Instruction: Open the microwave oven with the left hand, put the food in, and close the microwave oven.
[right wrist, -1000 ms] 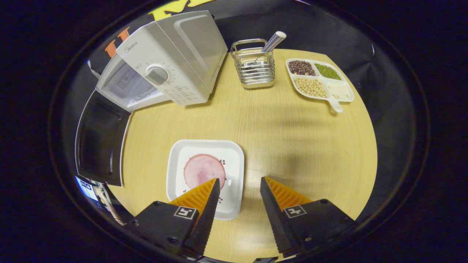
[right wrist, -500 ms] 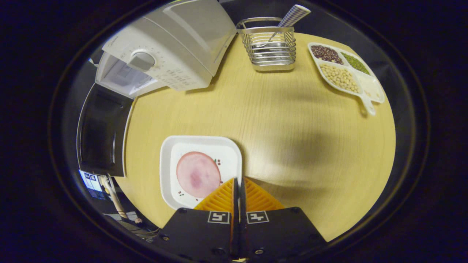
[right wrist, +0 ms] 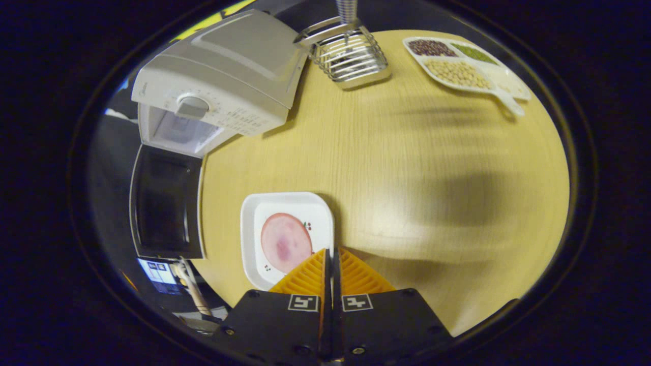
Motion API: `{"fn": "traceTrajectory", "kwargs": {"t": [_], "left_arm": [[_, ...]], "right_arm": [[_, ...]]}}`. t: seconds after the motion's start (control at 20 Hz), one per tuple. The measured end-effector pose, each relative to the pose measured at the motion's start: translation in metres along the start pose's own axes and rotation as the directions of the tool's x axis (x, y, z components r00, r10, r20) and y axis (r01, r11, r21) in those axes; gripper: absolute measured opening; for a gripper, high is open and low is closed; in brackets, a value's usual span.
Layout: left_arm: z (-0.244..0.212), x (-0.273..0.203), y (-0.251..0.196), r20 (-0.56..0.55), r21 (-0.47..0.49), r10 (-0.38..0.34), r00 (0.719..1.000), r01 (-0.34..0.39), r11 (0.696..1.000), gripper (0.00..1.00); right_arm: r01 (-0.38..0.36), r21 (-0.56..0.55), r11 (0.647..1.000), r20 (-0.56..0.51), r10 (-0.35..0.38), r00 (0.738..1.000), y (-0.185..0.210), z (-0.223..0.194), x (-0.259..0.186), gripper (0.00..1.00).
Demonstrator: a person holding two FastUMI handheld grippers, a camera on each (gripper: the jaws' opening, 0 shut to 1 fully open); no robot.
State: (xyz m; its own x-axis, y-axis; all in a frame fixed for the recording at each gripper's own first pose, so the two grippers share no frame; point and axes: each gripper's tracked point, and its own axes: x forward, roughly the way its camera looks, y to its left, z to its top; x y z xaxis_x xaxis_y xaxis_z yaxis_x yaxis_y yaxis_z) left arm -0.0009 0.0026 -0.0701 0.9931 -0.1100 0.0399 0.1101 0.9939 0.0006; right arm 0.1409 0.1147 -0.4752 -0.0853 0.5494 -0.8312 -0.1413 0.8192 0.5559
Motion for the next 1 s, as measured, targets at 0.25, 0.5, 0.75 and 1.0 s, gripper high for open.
{"fn": "traceTrajectory", "kwargs": {"t": [0.25,0.5,0.75,1.0], "left_arm": [[-0.005,-0.005,-0.005,0.001,0.024,-0.015,1.000,0.015,1.000,0.93],[-0.015,-0.007,0.004,-0.008,0.009,-0.011,1.000,0.011,1.000,0.93],[-0.024,-0.008,0.015,-0.031,-0.018,-0.011,0.999,0.010,1.000,0.93],[-0.020,-0.018,0.028,-0.015,-0.016,0.003,1.000,-0.004,1.000,0.93]], "right_arm": [[-0.137,0.143,0.980,0.052,0.130,0.990,0.018,-0.022,-0.001,0.04],[-0.175,0.176,0.969,0.148,0.149,0.978,0.045,-0.032,-0.016,0.04],[-0.239,0.236,0.942,0.184,0.199,0.963,0.083,-0.045,0.002,0.04],[-0.214,0.260,0.942,0.220,0.158,0.962,0.116,-0.042,0.024,0.04]]}}
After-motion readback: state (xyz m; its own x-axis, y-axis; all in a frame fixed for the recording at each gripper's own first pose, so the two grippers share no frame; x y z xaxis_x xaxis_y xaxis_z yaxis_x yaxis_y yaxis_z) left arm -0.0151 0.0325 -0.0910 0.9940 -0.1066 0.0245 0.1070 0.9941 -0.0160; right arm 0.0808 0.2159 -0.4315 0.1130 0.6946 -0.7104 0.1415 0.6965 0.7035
